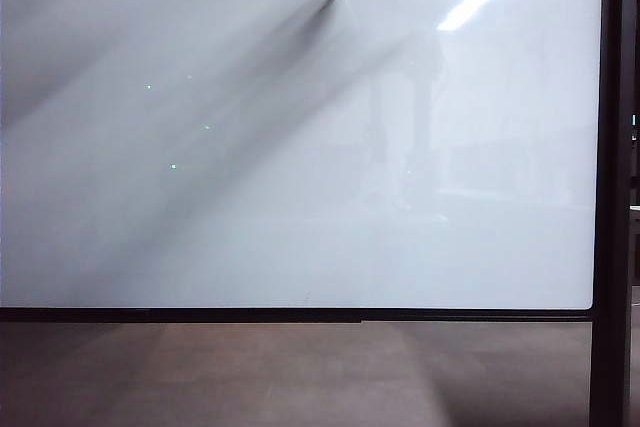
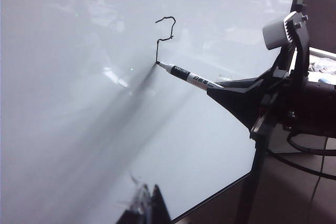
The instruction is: Reach to the right to find the marker pen, pick it up, and write the number 2 on the whiteboard.
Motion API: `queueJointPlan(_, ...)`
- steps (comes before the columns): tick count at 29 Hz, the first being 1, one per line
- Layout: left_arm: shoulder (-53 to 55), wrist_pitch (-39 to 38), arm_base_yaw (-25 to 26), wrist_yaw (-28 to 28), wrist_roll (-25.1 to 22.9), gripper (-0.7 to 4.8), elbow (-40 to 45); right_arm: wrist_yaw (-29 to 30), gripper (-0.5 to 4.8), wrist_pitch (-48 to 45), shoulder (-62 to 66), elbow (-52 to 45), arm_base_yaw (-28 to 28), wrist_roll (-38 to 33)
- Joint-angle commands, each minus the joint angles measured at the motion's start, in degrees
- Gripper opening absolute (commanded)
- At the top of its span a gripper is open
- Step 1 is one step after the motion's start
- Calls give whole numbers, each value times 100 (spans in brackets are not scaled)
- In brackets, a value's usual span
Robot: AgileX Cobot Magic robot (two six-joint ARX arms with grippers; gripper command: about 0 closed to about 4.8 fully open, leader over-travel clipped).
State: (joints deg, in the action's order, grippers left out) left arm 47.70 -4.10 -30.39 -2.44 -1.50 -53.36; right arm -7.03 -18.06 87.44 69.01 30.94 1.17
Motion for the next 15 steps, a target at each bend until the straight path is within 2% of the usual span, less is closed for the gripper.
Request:
queueJointPlan(1,-11,31,9,-33,-4,-5,-17,-225,39,-63,-24,37,-7,15)
queueJointPlan(10,-11,28,9,-33,-4,-5,-17,-262,39,-59,-28,37,-7,13)
queueJointPlan(15,-11,26,9,-33,-4,-5,-17,-487,40,-52,-39,37,-2,13)
